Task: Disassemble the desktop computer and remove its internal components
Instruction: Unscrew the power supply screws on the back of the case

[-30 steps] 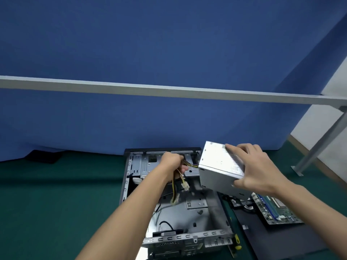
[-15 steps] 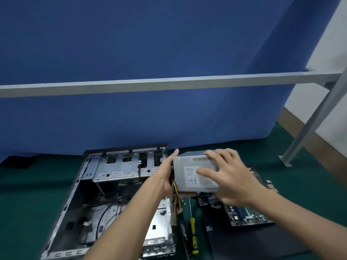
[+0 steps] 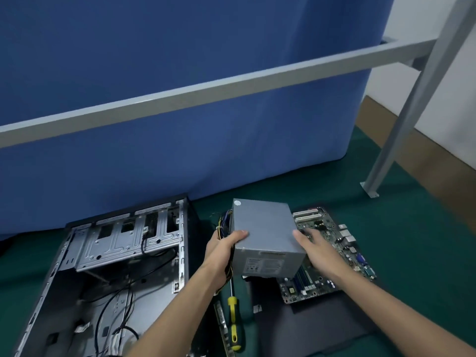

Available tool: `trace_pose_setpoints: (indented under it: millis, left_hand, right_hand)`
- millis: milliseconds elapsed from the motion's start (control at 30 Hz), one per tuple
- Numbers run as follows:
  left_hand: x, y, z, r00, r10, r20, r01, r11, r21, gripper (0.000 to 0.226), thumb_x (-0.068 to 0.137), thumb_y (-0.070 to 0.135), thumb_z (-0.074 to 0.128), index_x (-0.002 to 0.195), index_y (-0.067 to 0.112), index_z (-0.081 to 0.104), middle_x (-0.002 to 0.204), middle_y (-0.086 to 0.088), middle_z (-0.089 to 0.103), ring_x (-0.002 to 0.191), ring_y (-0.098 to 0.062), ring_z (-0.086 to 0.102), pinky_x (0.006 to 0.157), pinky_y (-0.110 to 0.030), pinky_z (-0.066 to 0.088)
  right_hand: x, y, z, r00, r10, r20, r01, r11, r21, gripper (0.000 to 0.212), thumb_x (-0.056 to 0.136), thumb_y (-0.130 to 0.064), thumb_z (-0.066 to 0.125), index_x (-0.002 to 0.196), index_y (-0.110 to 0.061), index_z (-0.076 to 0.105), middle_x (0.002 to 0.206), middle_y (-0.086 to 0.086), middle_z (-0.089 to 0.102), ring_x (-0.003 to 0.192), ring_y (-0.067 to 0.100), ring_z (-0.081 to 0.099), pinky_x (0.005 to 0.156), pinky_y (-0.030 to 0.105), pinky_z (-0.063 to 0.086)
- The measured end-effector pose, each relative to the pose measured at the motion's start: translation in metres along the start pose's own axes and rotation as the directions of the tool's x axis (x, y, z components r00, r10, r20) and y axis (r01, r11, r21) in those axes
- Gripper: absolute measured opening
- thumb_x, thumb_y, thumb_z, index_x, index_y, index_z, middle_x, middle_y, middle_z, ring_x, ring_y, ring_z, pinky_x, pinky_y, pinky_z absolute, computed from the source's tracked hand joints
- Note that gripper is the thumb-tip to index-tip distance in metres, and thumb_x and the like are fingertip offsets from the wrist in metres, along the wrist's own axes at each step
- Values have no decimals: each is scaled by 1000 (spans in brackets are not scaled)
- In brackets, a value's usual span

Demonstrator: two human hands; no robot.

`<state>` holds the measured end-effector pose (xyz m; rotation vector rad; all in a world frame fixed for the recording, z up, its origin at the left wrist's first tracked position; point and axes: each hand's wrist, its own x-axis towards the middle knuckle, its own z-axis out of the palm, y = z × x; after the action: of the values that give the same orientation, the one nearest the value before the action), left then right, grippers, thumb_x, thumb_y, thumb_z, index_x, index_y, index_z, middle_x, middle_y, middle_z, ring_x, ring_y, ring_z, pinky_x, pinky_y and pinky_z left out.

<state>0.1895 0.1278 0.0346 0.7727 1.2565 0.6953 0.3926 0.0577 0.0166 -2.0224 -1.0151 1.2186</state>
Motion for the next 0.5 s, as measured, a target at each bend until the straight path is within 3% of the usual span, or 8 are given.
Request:
trace_pose_setpoints:
  millis: [100,200,300,367,433,500]
  left_hand:
    - [13,-17,7,1000,-9,-1,9,999,-45,46,71,18,76,113,14,59,101,-10,71,91,-32,68,75,-48,56]
    - [24,-27,0,998,-62,-1,61,994,-90,46,74,17,73,118,13,59,108,-13,69,99,-35,65,82,-51,53]
    - [31,-35,-8,996,-86,-39,81,992,-100,34,79,13,68,112,7,62,108,-13,68,97,-31,65,77,-40,54]
    - [35,-37,-12,985,-81,-150,71,995,-71,19,82,13,68,97,3,63,94,-12,70,83,-23,67,74,-29,51]
    - [40,-36,-13,972,-48,-231,59,997,41,20,82,20,70,91,4,62,80,-9,70,72,-17,67,63,-23,50]
    - [47,-33,-12,957,-12,-289,56,988,144,29,80,25,72,93,1,62,80,-9,67,73,-19,62,61,-26,46]
  right_hand:
    - [17,3,15,994,69,88,-89,967,239,55,90,-59,43,132,-24,46,125,-1,57,109,20,57,91,44,49]
    - [26,4,24,995,41,85,-66,949,309,46,91,-49,51,127,-20,55,121,0,63,108,21,60,96,47,48]
    - [33,6,32,997,8,79,-27,971,236,52,93,-44,53,136,-16,49,133,-1,56,120,20,53,105,44,40]
    - [36,5,39,998,-14,58,5,987,160,57,94,-43,52,143,-16,40,141,-2,48,128,20,45,109,42,35]
    - [38,2,44,999,-38,38,33,992,120,57,94,-42,50,145,-19,36,143,-3,46,130,20,43,109,41,34]
    - [41,-3,45,998,-41,38,39,998,51,59,95,-45,48,146,-20,33,145,-3,43,132,20,41,109,40,34]
